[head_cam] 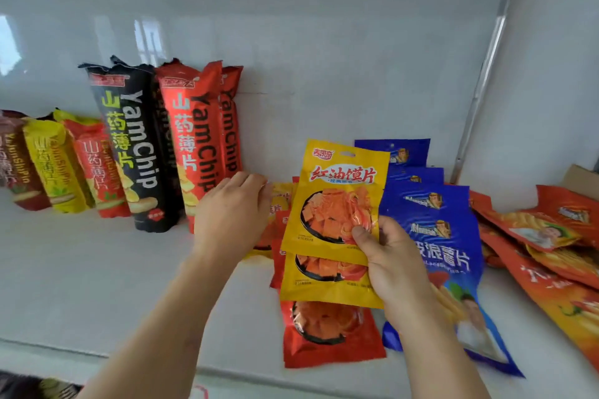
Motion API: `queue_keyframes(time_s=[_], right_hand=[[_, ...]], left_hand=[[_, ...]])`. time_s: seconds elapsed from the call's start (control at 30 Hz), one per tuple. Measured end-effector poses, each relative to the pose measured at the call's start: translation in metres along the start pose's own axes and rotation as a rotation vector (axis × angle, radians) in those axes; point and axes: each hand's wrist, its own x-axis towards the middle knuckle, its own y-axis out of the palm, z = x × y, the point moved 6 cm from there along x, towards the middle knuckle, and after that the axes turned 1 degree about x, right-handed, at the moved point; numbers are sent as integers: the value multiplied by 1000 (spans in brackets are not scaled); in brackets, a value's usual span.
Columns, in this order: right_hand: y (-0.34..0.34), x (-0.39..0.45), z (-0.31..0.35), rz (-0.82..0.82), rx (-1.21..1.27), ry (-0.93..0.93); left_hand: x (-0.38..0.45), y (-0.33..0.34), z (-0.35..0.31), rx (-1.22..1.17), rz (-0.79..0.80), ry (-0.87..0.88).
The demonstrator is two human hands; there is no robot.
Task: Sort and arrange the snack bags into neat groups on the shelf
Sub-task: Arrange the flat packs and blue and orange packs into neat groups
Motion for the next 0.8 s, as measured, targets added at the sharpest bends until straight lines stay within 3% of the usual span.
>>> queue_keyframes(time_s=[0.3, 0.53, 0.8], right_hand=[[137, -35, 7, 21, -222, 100], [179, -42, -1, 46, -493, 136], [191, -41, 16, -103, -876, -9]], left_hand=[[-19, -9, 113, -106, 30, 22], [-39, 5, 129, -141, 80, 52], [-50, 20, 119, -147, 115, 100]])
